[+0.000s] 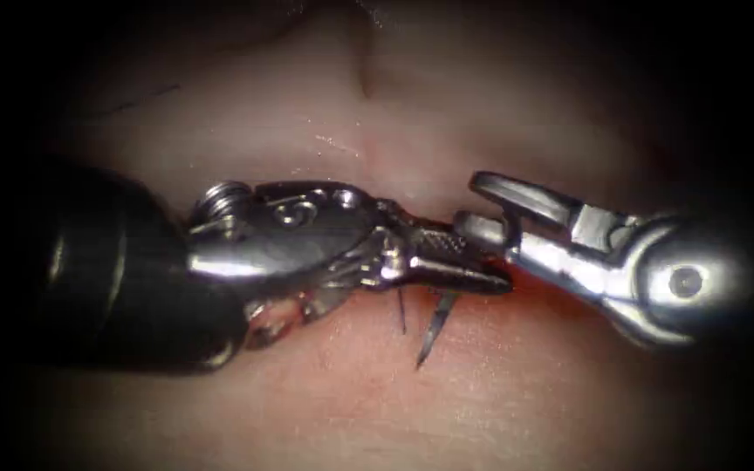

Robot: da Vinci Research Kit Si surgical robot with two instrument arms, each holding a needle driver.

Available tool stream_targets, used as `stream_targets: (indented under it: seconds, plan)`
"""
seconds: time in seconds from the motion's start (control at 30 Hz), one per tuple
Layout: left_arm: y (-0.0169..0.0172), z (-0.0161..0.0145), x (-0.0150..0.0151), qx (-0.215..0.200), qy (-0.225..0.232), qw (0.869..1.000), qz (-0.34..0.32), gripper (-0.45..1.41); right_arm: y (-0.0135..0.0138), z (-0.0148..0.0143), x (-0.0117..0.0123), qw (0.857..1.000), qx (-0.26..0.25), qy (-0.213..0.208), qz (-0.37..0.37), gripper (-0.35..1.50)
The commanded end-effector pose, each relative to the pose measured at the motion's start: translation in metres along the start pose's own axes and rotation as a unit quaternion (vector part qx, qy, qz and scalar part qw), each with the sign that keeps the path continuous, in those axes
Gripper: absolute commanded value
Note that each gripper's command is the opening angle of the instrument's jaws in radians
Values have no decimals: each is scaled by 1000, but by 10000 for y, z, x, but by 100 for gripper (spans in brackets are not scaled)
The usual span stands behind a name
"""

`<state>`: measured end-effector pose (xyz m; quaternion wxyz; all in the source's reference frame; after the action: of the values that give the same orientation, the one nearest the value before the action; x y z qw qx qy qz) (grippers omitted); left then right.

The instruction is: Wound Closure

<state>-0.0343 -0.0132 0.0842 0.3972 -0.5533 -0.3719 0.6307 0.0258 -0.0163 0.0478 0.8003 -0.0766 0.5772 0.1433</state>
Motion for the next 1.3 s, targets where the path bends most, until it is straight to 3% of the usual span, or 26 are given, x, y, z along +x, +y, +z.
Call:
stream_targets:
  seconds: [0.03, 0.2, 0.47, 0.6, 0.9, 1.3]
  plan:
    - [-2, 6, -7, 3, -2, 1000, -16, 81, -2, -1, -8, 1000, 7, 1, -10, -35]
    - [4, 7, -5, 14, -21, 999, -22, 104, 15, -19, -28, 996, 32, 2, -79, -35]
    - [1, 21, -23, 40, -47, 998, -15, 93, 30, -23, -70, 989, 34, 19, -144, -35]
    - [-14, 33, -49, 106, -101, 989, 19, 88, 32, -16, -83, 986, 12, 42, -160, -35]
    - [-43, 45, -94, 147, -141, 978, 38, 79, 32, 0, -79, 986, -1, 47, -158, -35]
    - [-47, 50, -109, 145, -148, 978, 40, 71, 36, 15, -84, 982, -1, 59, -180, -35]
